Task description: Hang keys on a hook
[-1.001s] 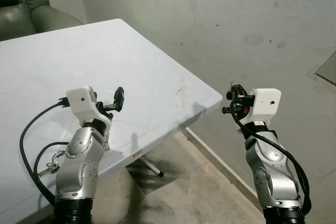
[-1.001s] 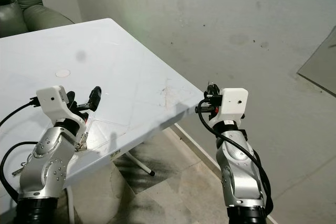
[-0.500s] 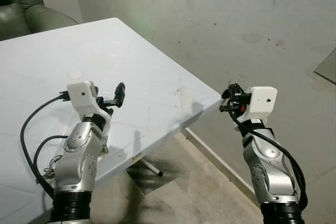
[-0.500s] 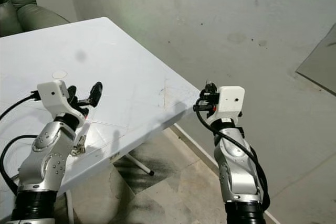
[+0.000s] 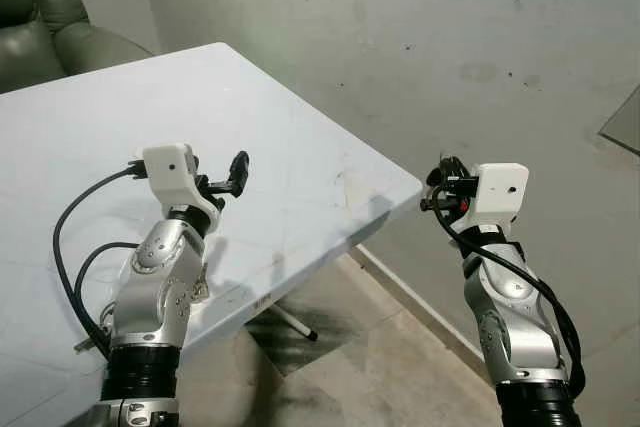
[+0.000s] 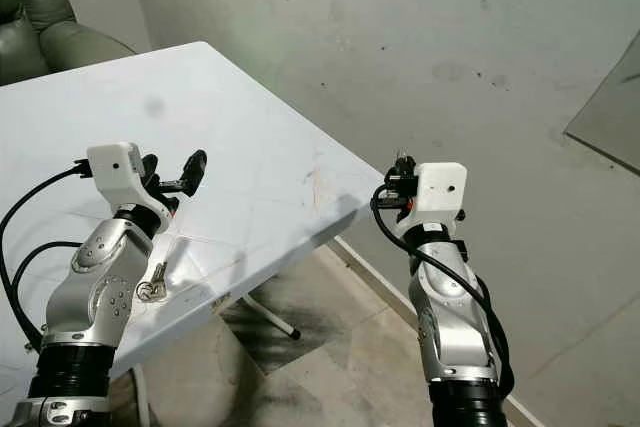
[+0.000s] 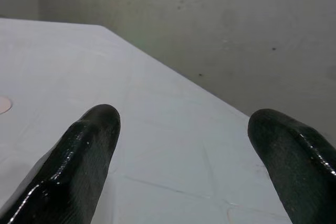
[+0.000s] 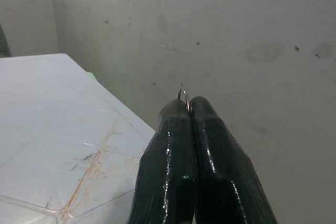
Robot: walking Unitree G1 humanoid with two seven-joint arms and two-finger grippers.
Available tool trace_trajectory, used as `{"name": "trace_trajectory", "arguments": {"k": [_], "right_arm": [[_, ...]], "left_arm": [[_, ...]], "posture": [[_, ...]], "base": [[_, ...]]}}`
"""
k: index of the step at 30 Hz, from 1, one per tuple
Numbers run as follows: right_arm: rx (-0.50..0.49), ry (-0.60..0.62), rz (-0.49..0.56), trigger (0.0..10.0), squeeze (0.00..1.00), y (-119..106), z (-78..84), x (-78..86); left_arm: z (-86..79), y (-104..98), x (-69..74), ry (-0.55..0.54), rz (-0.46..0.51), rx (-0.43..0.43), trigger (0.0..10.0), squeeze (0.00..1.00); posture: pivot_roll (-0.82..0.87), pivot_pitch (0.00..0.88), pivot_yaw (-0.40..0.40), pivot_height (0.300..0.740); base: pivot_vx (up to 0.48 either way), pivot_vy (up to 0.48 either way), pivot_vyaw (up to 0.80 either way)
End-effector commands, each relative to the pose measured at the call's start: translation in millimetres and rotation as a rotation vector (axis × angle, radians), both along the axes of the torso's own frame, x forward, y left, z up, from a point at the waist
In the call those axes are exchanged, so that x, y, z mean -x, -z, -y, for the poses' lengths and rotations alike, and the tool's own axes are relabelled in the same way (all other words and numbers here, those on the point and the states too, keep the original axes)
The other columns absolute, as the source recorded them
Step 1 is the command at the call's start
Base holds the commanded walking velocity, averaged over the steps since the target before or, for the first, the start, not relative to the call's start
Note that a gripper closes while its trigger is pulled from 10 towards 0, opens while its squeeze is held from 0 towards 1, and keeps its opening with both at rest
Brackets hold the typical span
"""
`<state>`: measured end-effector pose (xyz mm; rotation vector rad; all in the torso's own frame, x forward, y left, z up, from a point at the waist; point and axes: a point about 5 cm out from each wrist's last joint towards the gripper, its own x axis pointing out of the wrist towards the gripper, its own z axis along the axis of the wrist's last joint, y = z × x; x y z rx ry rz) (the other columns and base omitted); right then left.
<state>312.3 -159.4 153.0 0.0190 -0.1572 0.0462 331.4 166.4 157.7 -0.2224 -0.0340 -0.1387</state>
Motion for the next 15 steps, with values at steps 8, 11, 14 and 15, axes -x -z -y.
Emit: {"name": "trace_trajectory", "arguments": {"k": [8, 11, 14, 15], "right_arm": [[0.001, 0.008, 0.020, 10.0, 0.00, -2.9, -1.9, 0.4], [0.004, -0.001, 0.020, 10.0, 0.00, -3.0, -4.2, 0.3], [0.003, -0.005, 0.019, 10.0, 0.00, -3.5, -5.8, 0.1], [0.003, -0.007, 0.018, 10.0, 0.00, -3.3, -6.2, 0.1]], "left_arm": [[4.6, -5.1, 0.7, 0.050, 0.015, -0.010, 10.0, 0.00], [5.7, -4.0, 2.7, 0.055, 0.017, -0.015, 10.0, 0.00], [6.5, -2.6, 4.3, 0.057, 0.015, -0.013, 10.0, 0.00], [6.8, -2.5, 4.9, 0.057, 0.018, -0.017, 10.0, 0.00]], "posture": [[-0.05, 0.000, -0.001, 0.740], [-0.05, 0.000, -0.008, 0.740], [-0.04, 0.000, -0.013, 0.740], [-0.04, 0.000, -0.013, 0.740]], "base": [[0.000, 0.000, -0.71], [0.000, 0.000, -0.71], [0.000, 0.000, -0.72], [0.000, 0.000, -0.71]]}}
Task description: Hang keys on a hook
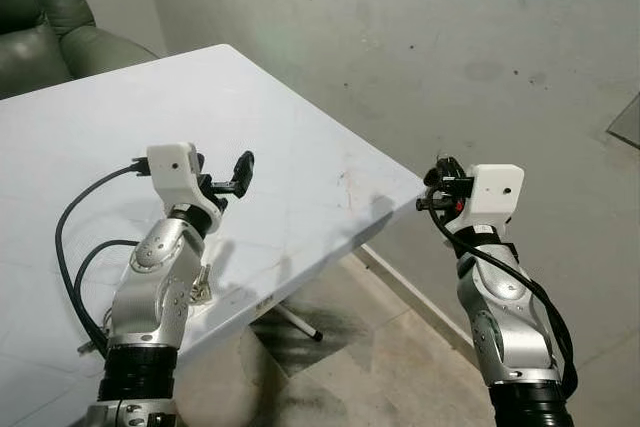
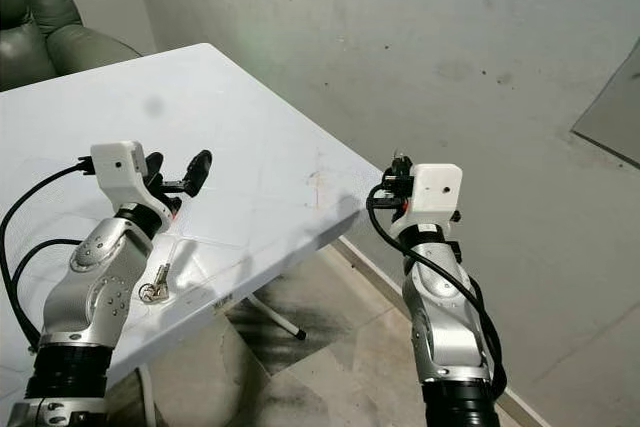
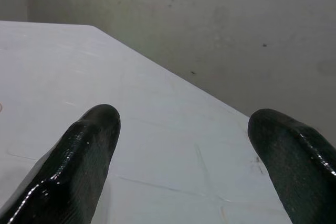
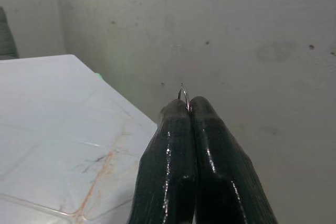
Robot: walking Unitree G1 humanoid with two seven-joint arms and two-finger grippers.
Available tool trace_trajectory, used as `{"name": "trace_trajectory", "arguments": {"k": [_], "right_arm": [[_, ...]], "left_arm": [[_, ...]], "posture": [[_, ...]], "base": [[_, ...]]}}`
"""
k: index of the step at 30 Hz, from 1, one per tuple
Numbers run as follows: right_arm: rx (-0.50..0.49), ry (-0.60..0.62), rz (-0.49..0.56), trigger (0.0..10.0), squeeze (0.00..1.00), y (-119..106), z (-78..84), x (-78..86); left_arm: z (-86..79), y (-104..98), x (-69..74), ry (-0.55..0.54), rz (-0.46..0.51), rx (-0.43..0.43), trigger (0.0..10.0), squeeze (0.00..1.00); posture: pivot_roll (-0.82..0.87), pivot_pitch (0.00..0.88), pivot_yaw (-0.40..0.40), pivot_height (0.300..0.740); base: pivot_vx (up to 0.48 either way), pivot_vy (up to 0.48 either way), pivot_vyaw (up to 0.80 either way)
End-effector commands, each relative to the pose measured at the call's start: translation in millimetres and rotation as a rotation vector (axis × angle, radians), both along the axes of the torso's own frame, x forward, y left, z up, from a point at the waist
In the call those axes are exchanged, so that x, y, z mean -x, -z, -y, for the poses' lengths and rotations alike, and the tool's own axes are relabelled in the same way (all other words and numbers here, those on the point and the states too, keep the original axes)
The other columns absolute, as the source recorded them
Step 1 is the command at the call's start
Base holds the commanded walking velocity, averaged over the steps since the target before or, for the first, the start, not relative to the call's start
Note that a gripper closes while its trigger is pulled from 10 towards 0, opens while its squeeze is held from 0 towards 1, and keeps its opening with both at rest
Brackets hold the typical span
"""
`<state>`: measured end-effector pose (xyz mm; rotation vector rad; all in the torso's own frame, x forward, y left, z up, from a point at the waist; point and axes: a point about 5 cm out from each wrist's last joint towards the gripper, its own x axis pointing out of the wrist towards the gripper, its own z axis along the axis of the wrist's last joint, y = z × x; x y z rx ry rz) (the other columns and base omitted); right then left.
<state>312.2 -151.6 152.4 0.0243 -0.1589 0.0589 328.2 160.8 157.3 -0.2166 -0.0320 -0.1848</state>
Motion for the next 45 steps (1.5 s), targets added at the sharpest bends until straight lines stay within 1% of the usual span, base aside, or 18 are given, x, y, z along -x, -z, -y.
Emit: {"name": "trace_trajectory", "arguments": {"k": [1, 3, 4, 6, 14, 15, 16, 19, 21, 22, 25, 27, 31, 32, 35, 41, 45], "right_arm": [[0.007, 0.005, 0.015, 10.0, 0.00, -4, 1.1, 0.1], [0.008, 0.003, 0.014, 10.0, 0.00, -3, 0.8, 0.2], [0.010, 0.001, 0.011, 10.0, 0.00, -3, 1.0, 0.3], [0.011, 0.001, 0.010, 10.0, 0.00, -3, 1.2, 0.5], [0.011, 0.005, 0.009, 10.0, 0.00, -3, 1.2, 1.8], [0.011, 0.004, 0.010, 10.0, 0.00, -3, 0.5, 2.1], [0.010, 0.003, 0.011, 10.0, 0.00, -3, -0.1, 2.2], [0.013, 0.003, 0.011, 10.0, 0.00, -3, 0.5, 2.4], [0.015, 0.003, 0.009, 10.0, 0.00, -3, 1.3, 2.8], [0.018, 0.002, 0.008, 10.0, 0.00, -3, 1.7, 3.1], [0.021, 0.000, 0.007, 10.0, 0.00, -2, 2.3, 3.4], [0.024, -0.001, 0.006, 10.0, 0.00, -3, 2.5, 3.5], [0.030, -0.007, 0.007, 10.0, 0.00, -4, 2.2, 2.6], [0.031, -0.012, 0.008, 10.0, 0.00, -5, 1.5, 2.0], [0.035, -0.017, 0.009, 10.0, 0.00, -5, 1.0, 1.4], [0.038, -0.027, 0.010, 10.0, 0.00, -6, 0.1, 0.8], [0.040, -0.031, 0.012, 10.0, 0.00, -7, -0.6, -0.1]], "left_arm": [[1.8, -3, 2.6, 0.013, 0.020, -0.015, 10.0, 0.00], [2.1, -3, 3.1, 0.012, 0.024, -0.014, 10.0, 0.00], [2.2, -2, 3.5, 0.007, 0.016, 0.015, 10.0, 0.00], [2.0, -1, 3.8, 0.005, 0.012, 0.026, 10.0, 0.00], [5.3, -2, 4.7, 0.026, 0.025, -0.050, 10.0, 0.00], [6.7, -2, 5.0, 0.034, 0.024, -0.048, 10.0, 0.00], [6.6, -2, 5.0, 0.033, 0.016, -0.032, 10.0, 0.00], [6.4, -1, 4.8, 0.028, 0.014, -0.030, 10.0, 0.00], [6.9, -1, 5.0, 0.023, 0.015, -0.008, 10.0, 0.00], [6.9, 0, 4.6, 0.011, 0.008, 0.028, 10.0, 0.00], [6.0, 0, 3.7, -0.009, -0.004, 0.047, 10.0, 0.00], [5.8, 1, 3.1, -0.025, -0.009, 0.017, 10.0, 0.00], [6.3, 3, 2.5, -0.036, -0.020, 0.021, 10.0, 0.00], [5.4, 5, 2.2, -0.052, -0.044, 0.021, 10.0, 0.00], [4.7, 7, 1.7, -0.060, -0.065, 0.029, 10.0, 0.00], [2.2, 8, 0.7, -0.075, -0.076, 0.029, 10.0, 0.00], [1.6, 6, -0.1, -0.071, -0.067, 0.001, 10.0, 0.00]], "posture": [[-0.04, 0.000, -0.018, 0.740], [-0.04, 0.000, -0.018, 0.740], [-0.04, 0.000, -0.019, 0.740], [-0.04, 0.000, -0.019, 0.740], [-0.04, 0.000, -0.020, 0.740], [-0.04, 0.000, -0.020, 0.740], [-0.04, 0.000, -0.020, 0.740], [-0.05, 0.000, -0.024, 0.740], [-0.05, 0.000, -0.027, 0.740], [-0.05, 0.000, -0.030, 0.740], [-0.05, 0.000, -0.032, 0.740], [-0.05, 0.000, -0.036, 0.740], [-0.05, 0.000, -0.042, 0.740], [-0.05, 0.000, -0.047, 0.740], [-0.05, 0.000, -0.050, 0.740], [-0.04, 0.000, -0.059, 0.740], [-0.04, 0.000, -0.060, 0.740]], "base": [[0.000, 0.000, -0.72], [0.000, 0.000, -0.72], [0.000, 0.000, -0.71], [0.000, 0.000, -0.71], [0.000, 0.000, -0.72], [0.000, -0.300, -0.71], [0.000, -0.472, -0.71], [0.000, -0.469, -0.71], [0.000, -0.469, -0.71], [0.000, 0.000, -0.71], [0.000, 0.000, -0.72], [0.000, 0.000, -0.72], [0.000, 0.000, -0.72], [0.000, 0.000, -0.71], [0.000, 0.000, -0.71], [0.000, 0.000, -0.71], [0.000, 0.000, -0.71]]}}
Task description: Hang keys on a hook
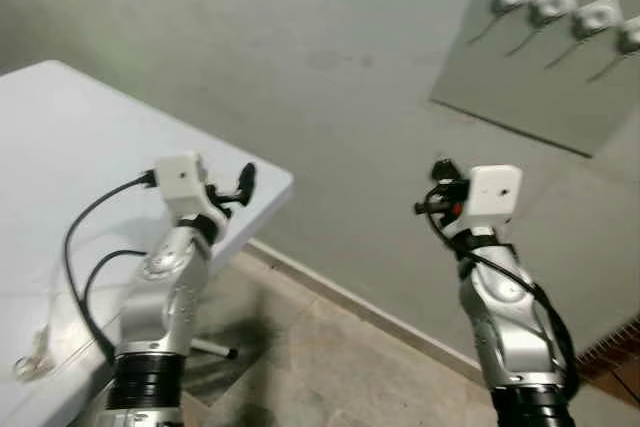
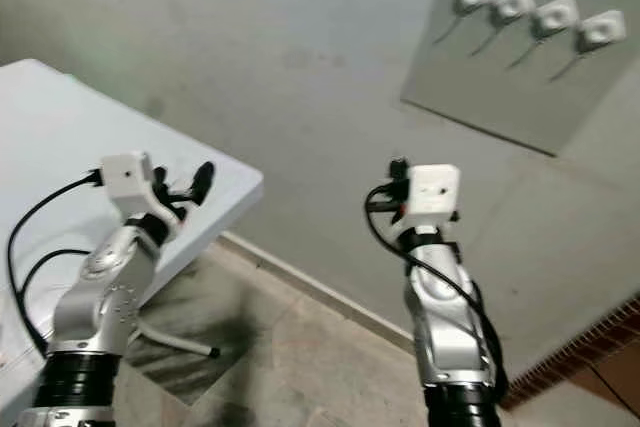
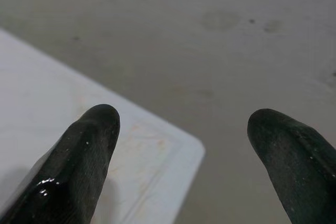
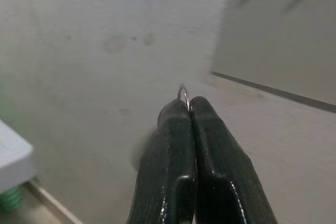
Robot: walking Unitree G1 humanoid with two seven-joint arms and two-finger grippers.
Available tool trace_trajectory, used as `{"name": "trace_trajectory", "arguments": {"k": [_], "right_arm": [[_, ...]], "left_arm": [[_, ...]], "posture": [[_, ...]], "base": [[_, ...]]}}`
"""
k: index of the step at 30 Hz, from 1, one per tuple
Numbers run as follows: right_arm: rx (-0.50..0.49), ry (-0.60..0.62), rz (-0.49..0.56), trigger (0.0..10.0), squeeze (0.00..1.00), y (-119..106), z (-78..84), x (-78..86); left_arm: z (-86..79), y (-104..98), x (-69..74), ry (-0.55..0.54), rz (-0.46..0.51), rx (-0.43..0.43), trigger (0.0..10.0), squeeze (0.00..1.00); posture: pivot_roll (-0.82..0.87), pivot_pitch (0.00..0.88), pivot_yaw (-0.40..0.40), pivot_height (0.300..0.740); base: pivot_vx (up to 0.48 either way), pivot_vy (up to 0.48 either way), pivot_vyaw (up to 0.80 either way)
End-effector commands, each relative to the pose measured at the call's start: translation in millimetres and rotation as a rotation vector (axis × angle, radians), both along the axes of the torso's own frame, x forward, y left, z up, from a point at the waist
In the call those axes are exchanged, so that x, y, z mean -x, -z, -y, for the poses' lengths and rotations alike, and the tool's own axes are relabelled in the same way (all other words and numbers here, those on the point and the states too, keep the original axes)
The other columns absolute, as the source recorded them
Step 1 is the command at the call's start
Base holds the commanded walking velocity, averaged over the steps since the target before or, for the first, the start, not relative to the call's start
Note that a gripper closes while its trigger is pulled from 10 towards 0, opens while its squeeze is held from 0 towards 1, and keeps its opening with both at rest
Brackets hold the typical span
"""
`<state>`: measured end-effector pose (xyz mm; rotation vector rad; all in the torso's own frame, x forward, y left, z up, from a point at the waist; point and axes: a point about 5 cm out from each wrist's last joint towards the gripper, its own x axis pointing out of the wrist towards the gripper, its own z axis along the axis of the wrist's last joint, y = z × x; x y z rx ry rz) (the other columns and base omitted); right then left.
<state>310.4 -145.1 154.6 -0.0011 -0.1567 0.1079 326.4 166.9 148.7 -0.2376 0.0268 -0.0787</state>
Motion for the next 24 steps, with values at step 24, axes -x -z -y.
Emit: {"name": "trace_trajectory", "arguments": {"k": [24], "right_arm": [[0.012, 0.032, 0.008, 10.0, 0.00, -4.5, 10.0, -3.3]], "left_arm": [[11.5, -7.5, 0.5, 0.054, 0.049, -0.073, 10.0, 0.00]], "posture": [[-0.04, 0.000, -0.052, 0.740]], "base": [[0.000, 0.000, -0.71]]}}
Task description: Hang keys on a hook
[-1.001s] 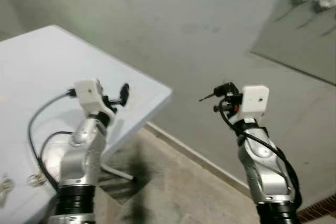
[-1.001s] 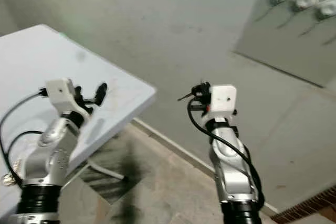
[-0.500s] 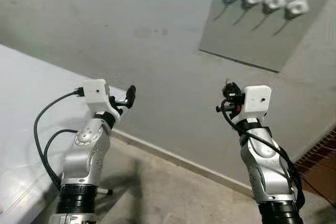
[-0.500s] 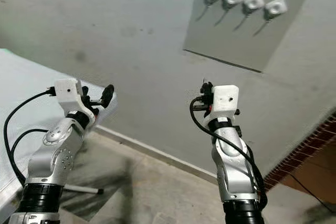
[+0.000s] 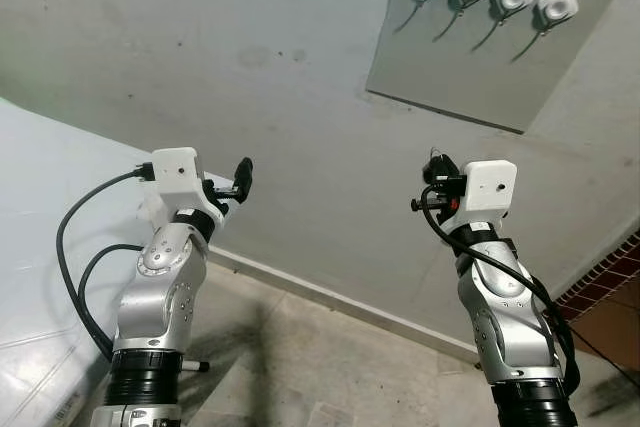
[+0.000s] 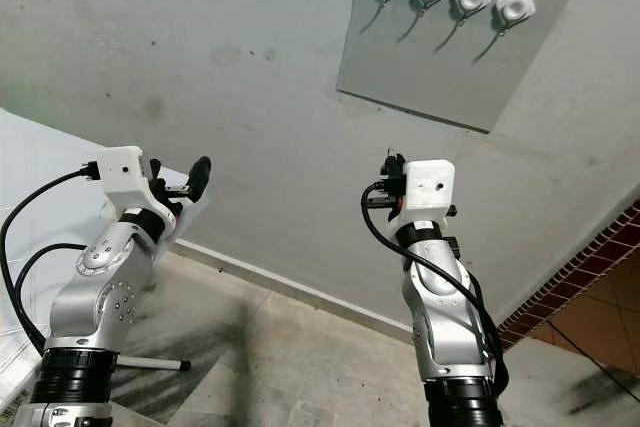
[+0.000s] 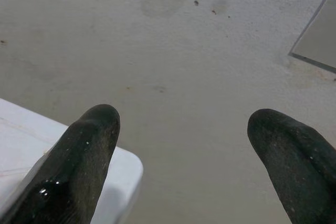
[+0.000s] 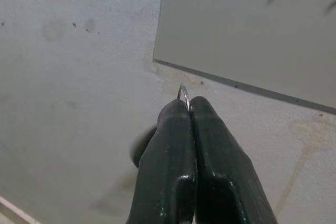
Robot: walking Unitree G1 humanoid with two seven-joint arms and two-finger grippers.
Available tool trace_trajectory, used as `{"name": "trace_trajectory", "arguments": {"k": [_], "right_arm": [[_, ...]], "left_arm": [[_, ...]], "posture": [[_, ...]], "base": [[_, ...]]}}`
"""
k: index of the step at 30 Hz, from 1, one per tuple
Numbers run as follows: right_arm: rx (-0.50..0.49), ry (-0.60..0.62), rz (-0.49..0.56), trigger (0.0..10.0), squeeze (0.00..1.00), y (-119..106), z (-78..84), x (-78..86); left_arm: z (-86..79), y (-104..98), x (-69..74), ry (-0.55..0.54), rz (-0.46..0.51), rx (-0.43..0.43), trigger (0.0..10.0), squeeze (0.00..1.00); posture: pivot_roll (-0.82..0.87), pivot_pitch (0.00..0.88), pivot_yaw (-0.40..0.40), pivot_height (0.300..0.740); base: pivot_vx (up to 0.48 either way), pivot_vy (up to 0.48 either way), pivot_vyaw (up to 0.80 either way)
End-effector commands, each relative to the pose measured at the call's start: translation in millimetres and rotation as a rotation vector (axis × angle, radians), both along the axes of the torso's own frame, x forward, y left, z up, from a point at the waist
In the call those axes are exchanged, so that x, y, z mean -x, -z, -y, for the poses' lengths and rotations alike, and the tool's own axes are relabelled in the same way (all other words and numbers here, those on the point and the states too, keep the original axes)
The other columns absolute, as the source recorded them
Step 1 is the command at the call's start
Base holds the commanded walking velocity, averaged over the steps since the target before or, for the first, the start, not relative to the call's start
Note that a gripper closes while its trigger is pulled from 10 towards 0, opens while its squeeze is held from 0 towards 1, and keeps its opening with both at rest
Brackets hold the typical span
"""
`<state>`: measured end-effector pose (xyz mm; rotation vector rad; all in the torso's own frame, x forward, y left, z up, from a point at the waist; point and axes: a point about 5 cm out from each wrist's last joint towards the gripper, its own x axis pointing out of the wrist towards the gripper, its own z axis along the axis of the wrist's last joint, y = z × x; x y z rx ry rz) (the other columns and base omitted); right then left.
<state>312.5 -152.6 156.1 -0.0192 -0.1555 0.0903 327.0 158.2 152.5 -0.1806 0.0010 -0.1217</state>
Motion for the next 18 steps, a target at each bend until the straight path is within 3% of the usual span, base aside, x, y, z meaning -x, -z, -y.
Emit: {"name": "trace_trajectory", "arguments": {"k": [1, 6, 10, 13, 15, 18], "right_arm": [[-0.005, 0.014, 0.008, 10.0, 0.00, -2.8, 2.8, -1.2], [-0.008, 0.015, 0.007, 10.0, 0.00, -2.9, 1.4, -0.7], [-0.010, 0.017, 0.006, 10.0, 0.00, -2.2, 1.2, -0.2], [-0.011, 0.018, 0.006, 10.0, 0.00, -2.2, 0.9, -0.2], [-0.011, 0.019, 0.007, 10.0, 0.00, -2.5, 0.9, -0.4], [-0.012, 0.020, 0.009, 10.0, 0.00, -3.0, 1.1, -0.7]], "left_arm": [[2.7, -3.9, 1.1, 0.013, 0.017, -0.023, 10.0, 0.00], [0.8, -6.6, 3.1, 0.050, 0.045, -0.044, 10.0, 0.00], [3.1, -7.5, 2.9, 0.043, 0.048, -0.013, 10.0, 0.00], [3.5, -5.9, 1.9, 0.031, 0.023, 0.025, 10.0, 0.00], [2.2, -3.4, -0.2, 0.001, 0.001, -0.021, 10.0, 0.00], [1.1, -2.4, -1.1, -0.006, -0.010, -0.012, 10.0, 0.00]], "posture": [[-0.04, 0.000, -0.052, 0.740], [-0.04, 0.000, -0.049, 0.740], [-0.04, 0.000, -0.049, 0.740], [-0.04, 0.000, -0.047, 0.740], [-0.04, 0.000, -0.047, 0.740], [-0.04, 0.000, -0.047, 0.740]], "base": [[0.000, 0.000, -0.71], [0.000, 0.000, -0.71], [0.000, -0.448, -0.71], [0.000, 0.000, -0.71], [0.000, 0.000, -0.71], [0.000, 0.000, -0.71]]}}
